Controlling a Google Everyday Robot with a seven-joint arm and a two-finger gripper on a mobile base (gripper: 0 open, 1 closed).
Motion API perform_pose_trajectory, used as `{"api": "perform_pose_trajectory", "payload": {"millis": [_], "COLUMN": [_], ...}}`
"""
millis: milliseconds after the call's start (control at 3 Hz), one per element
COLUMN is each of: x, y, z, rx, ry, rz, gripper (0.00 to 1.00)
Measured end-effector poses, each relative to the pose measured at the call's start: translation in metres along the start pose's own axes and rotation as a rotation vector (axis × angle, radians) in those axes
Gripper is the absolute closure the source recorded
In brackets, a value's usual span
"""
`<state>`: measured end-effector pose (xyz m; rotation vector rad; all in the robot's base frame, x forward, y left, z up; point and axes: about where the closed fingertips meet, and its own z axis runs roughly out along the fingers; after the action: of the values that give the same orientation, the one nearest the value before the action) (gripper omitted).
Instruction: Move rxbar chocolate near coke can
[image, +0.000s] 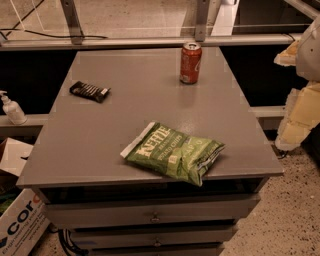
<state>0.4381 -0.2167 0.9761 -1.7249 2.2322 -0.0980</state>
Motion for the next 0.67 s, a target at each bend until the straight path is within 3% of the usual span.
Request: {"api": "perform_pose_trajectory", "payload": {"millis": [333,667], "x": [0.0000,-0.0025], "y": [0.0000,0.0006], "z": [0.0000,0.0084], "rx": [0.000,0.003], "ry": [0.000,-0.046], "rz": [0.000,0.024], "gripper": [0.00,0.00]}}
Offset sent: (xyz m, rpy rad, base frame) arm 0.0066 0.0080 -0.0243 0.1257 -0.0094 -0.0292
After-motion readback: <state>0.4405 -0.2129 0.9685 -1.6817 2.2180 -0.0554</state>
